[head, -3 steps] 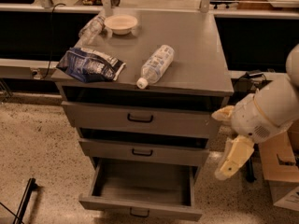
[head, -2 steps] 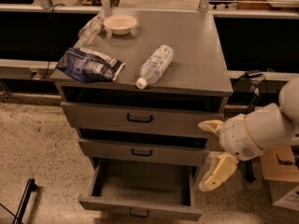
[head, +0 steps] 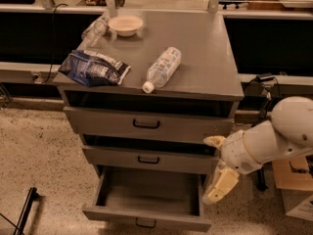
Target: Close bottom drawer
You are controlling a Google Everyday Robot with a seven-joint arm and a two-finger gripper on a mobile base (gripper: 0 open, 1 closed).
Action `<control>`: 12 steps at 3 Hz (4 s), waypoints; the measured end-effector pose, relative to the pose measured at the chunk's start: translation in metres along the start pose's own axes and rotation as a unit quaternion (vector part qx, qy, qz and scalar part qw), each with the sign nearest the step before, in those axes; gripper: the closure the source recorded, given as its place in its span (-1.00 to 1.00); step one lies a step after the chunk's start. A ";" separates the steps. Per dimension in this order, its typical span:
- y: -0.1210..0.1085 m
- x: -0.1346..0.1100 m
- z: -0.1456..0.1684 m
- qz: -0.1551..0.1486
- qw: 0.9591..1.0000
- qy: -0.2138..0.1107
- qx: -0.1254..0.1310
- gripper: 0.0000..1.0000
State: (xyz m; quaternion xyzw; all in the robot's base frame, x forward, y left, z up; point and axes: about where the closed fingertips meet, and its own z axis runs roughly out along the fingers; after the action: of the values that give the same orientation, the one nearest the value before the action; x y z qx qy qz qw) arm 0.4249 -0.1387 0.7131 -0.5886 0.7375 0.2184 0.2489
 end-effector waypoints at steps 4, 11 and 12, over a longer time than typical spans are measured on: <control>0.029 0.102 0.147 0.003 0.998 -0.049 -0.045 -1.00; 0.045 0.161 0.415 -0.139 0.945 -0.295 -0.031 -1.00; 0.045 0.160 0.414 -0.141 0.943 -0.300 -0.038 -1.00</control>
Offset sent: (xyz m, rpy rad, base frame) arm -0.0282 -0.0160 -0.1622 0.1896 -0.1605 0.0149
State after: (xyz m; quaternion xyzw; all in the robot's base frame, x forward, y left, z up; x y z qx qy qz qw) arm 0.3970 0.0038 0.2914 -0.6028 0.5295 0.3750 0.4643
